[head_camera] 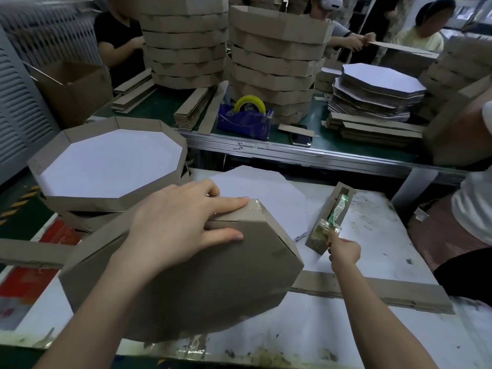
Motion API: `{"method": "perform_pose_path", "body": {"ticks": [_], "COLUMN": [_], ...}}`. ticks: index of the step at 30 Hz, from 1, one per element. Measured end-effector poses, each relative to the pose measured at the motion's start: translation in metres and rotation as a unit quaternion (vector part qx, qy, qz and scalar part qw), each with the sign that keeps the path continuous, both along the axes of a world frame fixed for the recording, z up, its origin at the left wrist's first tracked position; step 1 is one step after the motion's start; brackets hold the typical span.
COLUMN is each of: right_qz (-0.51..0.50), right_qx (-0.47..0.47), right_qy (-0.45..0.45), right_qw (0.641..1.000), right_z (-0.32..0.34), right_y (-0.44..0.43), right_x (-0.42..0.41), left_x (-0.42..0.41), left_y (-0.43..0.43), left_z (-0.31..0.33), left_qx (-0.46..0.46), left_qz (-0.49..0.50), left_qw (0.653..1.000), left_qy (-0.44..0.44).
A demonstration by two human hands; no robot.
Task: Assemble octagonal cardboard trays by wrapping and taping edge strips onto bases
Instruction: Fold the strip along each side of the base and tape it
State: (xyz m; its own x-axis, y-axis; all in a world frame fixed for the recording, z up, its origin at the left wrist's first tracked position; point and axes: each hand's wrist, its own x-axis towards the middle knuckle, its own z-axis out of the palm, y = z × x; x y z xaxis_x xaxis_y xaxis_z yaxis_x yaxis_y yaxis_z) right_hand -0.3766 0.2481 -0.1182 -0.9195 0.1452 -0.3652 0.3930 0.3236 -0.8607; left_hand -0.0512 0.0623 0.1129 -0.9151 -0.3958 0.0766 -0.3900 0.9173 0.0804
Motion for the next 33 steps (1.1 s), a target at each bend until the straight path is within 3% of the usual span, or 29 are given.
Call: {"method": "perform_pose_path", "body": {"ticks": [6, 13, 20, 33], "right_qz": [0.036, 0.035, 0.109, 0.054], "right_qx": [0.006, -0.058, -0.055, -0.132], "right_qy": [-0.067, -0.025, -0.141, -0.13], "right_qw": [0.997, 0.997, 0.982, 0.981], "right_z": [0.01, 0.026, 0.029, 0.018], "right_y": [0.004, 0.007, 0.006, 0.015], "right_x": [0.013, 0.022, 0.024, 0.044], "left_x": [-0.002, -0.004, -0.005, 0.001], "left_y": [0.009, 0.014, 0.017, 0.014], "left_z": [0.001, 0.003, 0.002, 0.0], "left_qx": [-0.017, -0.028, -0.028, -0.017], "left_qz": [-0.013, -0.019, -0.023, -0.043], "left_qw": [1.0, 0.999, 0.999, 0.998], "left_qy": [-0.001, -0.002, 0.01, 0.031]}}
